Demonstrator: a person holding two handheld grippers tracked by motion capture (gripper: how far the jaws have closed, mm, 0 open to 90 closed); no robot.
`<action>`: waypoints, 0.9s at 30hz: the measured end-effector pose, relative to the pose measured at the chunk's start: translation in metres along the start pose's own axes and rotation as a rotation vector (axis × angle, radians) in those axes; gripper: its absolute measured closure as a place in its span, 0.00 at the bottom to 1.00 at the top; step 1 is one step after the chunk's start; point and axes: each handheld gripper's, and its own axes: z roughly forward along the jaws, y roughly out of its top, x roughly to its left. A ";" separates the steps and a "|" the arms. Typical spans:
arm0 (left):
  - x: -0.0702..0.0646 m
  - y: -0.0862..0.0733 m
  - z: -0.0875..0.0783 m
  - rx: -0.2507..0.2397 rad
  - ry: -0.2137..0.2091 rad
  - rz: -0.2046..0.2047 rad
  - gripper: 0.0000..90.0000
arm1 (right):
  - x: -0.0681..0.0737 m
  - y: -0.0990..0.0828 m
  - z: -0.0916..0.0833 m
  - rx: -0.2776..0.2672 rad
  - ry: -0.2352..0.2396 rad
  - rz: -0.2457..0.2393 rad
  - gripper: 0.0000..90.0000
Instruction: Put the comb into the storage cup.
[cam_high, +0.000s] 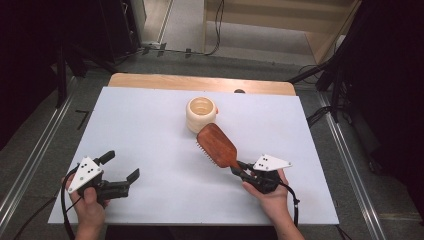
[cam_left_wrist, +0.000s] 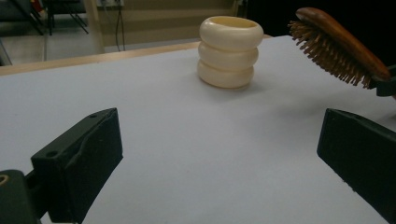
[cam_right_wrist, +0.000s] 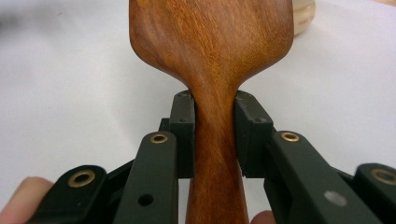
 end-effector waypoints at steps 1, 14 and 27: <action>-0.003 0.002 0.002 0.001 -0.005 0.003 0.00 | 0.002 0.001 0.001 -0.002 0.000 0.001 0.77; -0.038 0.017 0.019 -0.010 -0.086 0.005 0.00 | 0.021 0.009 0.009 -0.070 0.019 -0.022 0.77; -0.058 0.037 0.045 -0.041 -0.150 -0.057 0.00 | 0.041 0.019 0.020 -0.100 0.026 -0.024 0.77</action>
